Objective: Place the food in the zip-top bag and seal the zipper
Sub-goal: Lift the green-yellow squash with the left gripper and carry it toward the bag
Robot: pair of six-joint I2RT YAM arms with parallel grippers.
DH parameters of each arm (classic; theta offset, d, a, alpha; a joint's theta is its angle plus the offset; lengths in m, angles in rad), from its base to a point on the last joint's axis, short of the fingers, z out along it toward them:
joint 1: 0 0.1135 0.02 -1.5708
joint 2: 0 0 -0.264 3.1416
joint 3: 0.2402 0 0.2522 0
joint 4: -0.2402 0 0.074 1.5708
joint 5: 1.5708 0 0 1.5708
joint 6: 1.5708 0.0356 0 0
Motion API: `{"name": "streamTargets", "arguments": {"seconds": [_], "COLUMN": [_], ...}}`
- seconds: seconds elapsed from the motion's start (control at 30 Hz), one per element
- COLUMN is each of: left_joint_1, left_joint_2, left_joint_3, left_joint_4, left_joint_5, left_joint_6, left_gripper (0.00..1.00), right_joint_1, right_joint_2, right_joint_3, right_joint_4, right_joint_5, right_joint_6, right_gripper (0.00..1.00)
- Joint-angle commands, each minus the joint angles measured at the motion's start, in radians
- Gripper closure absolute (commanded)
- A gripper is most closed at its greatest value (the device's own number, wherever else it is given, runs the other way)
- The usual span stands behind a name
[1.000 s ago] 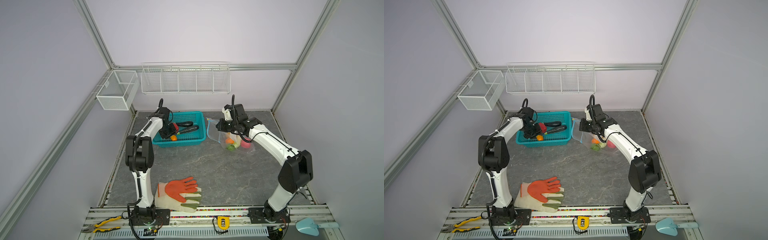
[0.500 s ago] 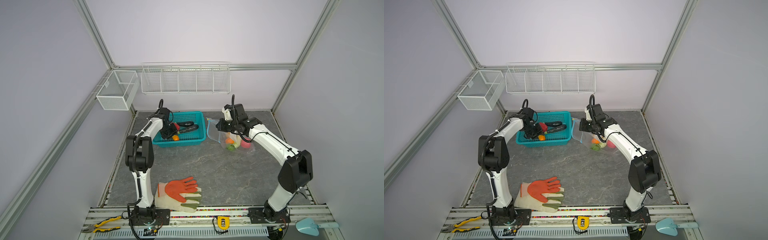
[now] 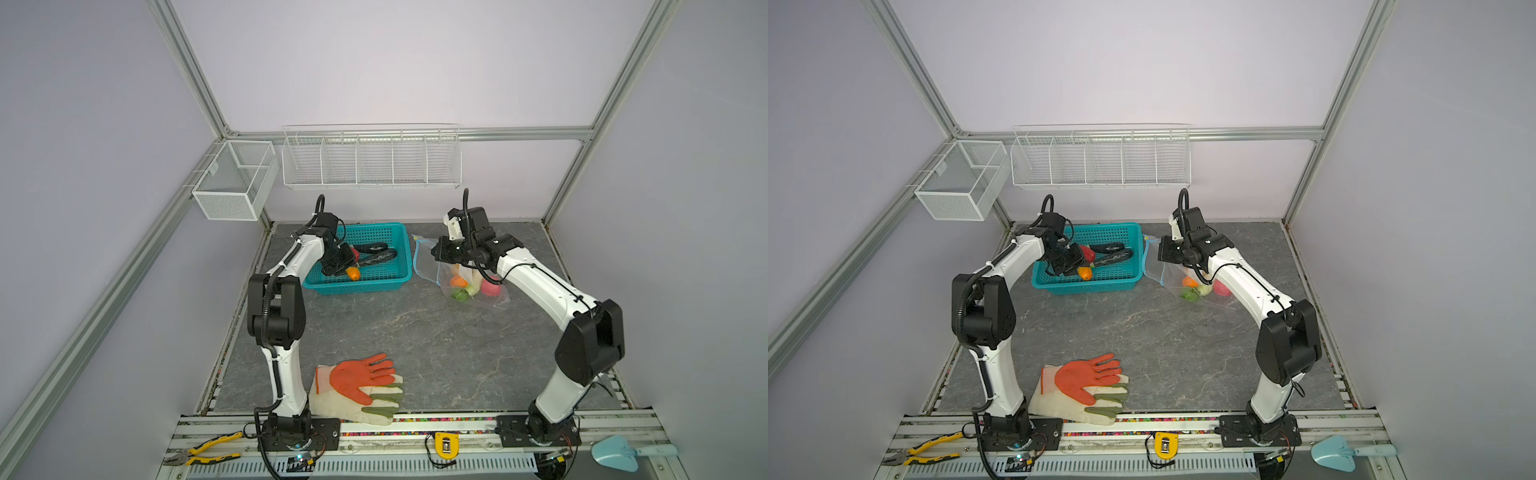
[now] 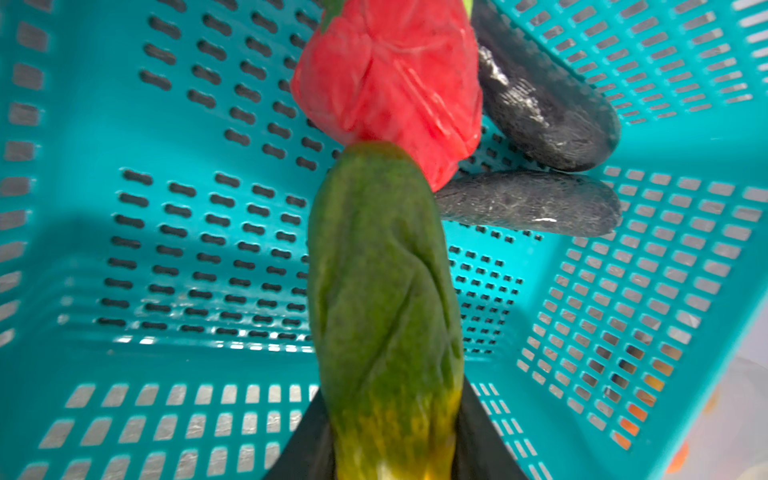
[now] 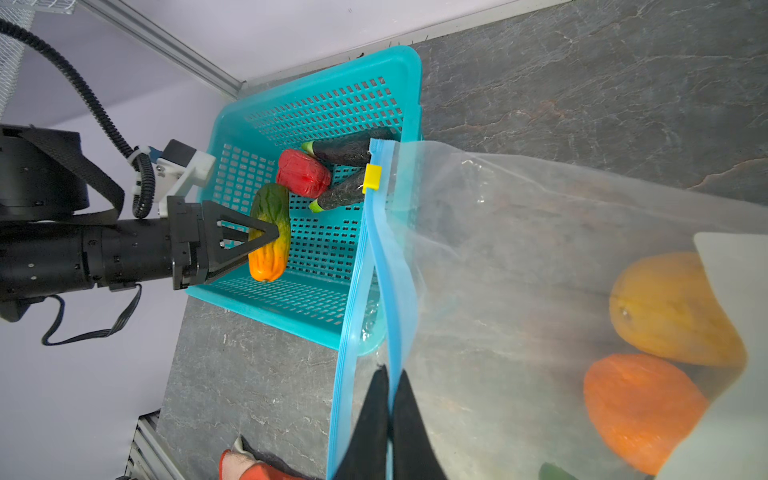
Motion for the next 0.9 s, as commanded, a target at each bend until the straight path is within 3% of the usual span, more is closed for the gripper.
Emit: {"name": "streamTargets", "arguments": {"seconds": [0.0, 0.27, 0.87], "left_joint_1": [-0.003, -0.018, -0.179], "left_joint_2": [-0.053, -0.095, -0.164], "left_joint_3": [-0.017, -0.008, 0.133], "left_joint_4": [0.028, 0.057, 0.044], "left_joint_5": [0.033, 0.057, 0.185], "left_joint_6": [-0.012, -0.041, -0.059], "left_gripper": [0.64, 0.64, 0.64], "right_joint_1": [0.007, 0.008, 0.012], "right_joint_2": [0.012, 0.016, 0.010], "right_joint_3": [0.023, 0.018, 0.015], "right_joint_4": [-0.002, 0.000, 0.001], "right_joint_5": [0.005, -0.001, 0.001], "right_joint_6": [-0.009, -0.005, 0.000], "right_gripper": [0.93, 0.93, 0.93]}}
